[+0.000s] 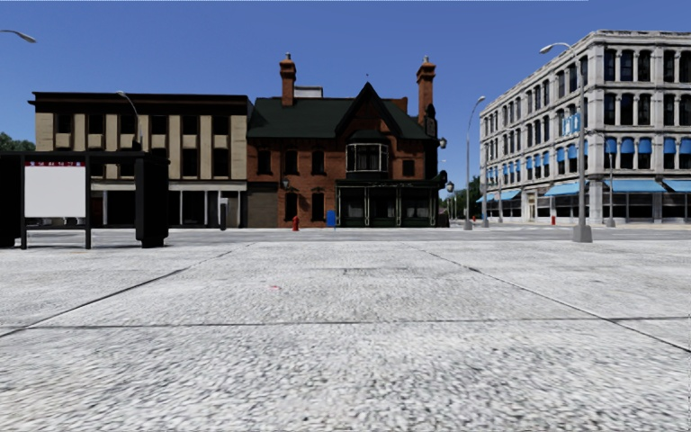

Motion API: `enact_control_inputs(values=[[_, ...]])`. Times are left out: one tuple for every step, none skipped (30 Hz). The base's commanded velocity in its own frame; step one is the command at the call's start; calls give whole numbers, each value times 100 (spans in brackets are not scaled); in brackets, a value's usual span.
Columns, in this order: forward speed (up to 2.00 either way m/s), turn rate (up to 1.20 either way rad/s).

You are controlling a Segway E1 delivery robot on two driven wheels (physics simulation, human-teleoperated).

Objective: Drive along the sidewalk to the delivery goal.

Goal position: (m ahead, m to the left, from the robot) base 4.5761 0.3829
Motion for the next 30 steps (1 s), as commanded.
enact_control_inputs(values=[[200,0],[200,0],[200,0],[200,14],[200,30],[200,36],[200,33],[200,23],[200,11],[200,0],[200,0],[200,0],[200,0],[200,0],[200,0],[200,0],[200,0],[200,0],[200,0],[200,12],[200,18],[200,20],[200,20],[200,5],[200,0],[200,0],[200,0],[200,0],[200,0],[200,0]])
